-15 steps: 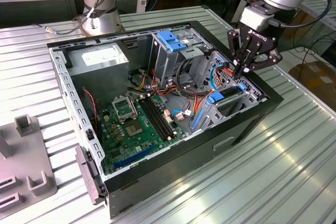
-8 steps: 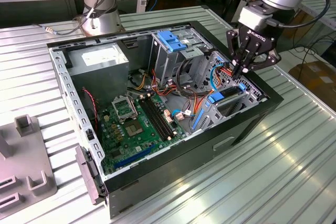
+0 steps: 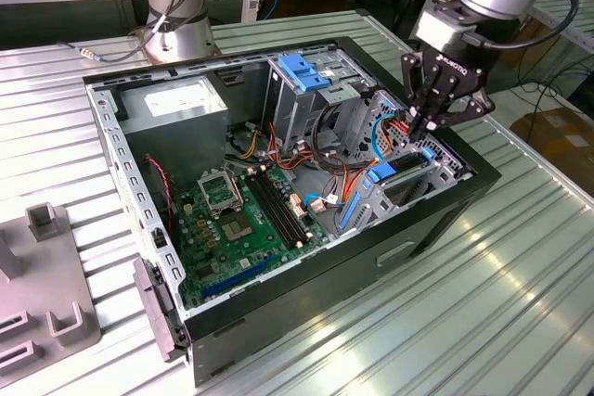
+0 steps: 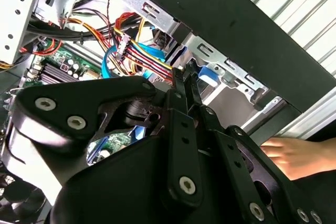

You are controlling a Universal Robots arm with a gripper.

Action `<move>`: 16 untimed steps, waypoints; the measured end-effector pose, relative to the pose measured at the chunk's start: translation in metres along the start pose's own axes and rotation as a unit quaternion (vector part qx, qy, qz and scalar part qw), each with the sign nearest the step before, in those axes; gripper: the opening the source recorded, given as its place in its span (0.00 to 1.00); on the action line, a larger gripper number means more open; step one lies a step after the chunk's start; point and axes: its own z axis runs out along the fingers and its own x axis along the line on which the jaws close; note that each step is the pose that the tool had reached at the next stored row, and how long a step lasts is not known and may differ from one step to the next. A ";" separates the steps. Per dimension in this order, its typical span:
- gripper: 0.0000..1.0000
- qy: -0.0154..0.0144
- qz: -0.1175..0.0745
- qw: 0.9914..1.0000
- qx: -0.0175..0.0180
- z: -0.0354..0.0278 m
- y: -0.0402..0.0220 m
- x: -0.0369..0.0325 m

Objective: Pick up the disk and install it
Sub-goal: 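Insert the first disk wire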

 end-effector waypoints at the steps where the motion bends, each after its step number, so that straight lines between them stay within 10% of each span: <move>1: 0.17 0.000 0.005 1.000 0.000 0.0006 0.0002 0.0000; 9: 0.17 -0.003 0.020 1.000 -0.001 0.0037 0.0117 0.0035; 13: 0.17 -0.020 0.019 1.000 0.000 0.0061 0.0136 0.0153; 16: 0.17 -0.023 0.019 1.000 0.000 0.0067 0.0137 0.0165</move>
